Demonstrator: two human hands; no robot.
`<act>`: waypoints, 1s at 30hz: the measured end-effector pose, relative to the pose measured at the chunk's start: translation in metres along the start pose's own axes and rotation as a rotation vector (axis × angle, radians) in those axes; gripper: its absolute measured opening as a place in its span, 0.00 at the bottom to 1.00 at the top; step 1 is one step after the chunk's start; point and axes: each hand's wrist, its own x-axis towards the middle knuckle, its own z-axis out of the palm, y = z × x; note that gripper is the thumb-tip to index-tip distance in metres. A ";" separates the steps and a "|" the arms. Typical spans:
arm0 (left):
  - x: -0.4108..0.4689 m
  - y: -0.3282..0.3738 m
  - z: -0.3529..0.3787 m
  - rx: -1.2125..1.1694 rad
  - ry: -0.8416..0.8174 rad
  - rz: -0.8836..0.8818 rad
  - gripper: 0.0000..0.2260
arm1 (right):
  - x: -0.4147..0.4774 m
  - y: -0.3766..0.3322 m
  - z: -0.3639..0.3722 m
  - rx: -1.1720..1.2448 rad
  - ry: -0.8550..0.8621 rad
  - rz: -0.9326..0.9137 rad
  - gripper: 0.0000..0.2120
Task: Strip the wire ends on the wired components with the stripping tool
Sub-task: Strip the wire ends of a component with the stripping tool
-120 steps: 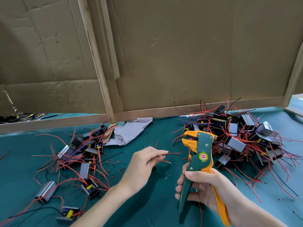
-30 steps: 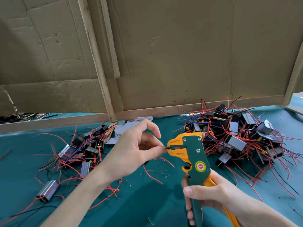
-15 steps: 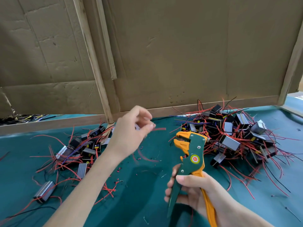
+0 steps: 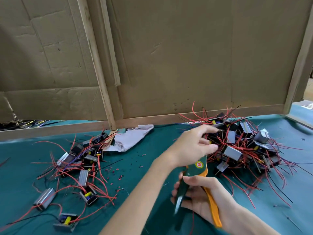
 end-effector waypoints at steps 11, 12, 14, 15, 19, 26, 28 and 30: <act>-0.088 -0.102 -0.164 0.877 0.199 -0.853 0.20 | 0.001 0.001 -0.004 -0.025 -0.030 0.017 0.19; -0.093 -0.108 -0.168 0.875 0.178 -0.885 0.21 | 0.001 0.001 -0.004 -0.020 -0.025 0.021 0.21; -0.102 -0.119 -0.172 0.864 0.139 -0.932 0.24 | 0.002 0.001 -0.004 -0.016 -0.021 0.026 0.22; -0.104 -0.122 -0.173 0.865 0.112 -0.953 0.26 | 0.002 0.001 -0.004 -0.017 -0.021 0.028 0.22; -0.111 -0.138 -0.175 0.813 0.183 -0.974 0.26 | 0.001 0.000 -0.004 -0.014 -0.028 0.025 0.21; -0.116 -0.140 -0.181 0.640 0.349 -0.819 0.17 | -0.001 0.001 -0.002 -0.021 -0.014 0.011 0.15; -0.111 -0.126 -0.184 0.617 0.419 -0.696 0.13 | -0.001 0.001 -0.002 -0.020 -0.010 0.010 0.14; -0.105 -0.106 -0.184 0.612 0.558 -0.521 0.12 | 0.000 0.001 -0.002 -0.024 -0.007 0.007 0.14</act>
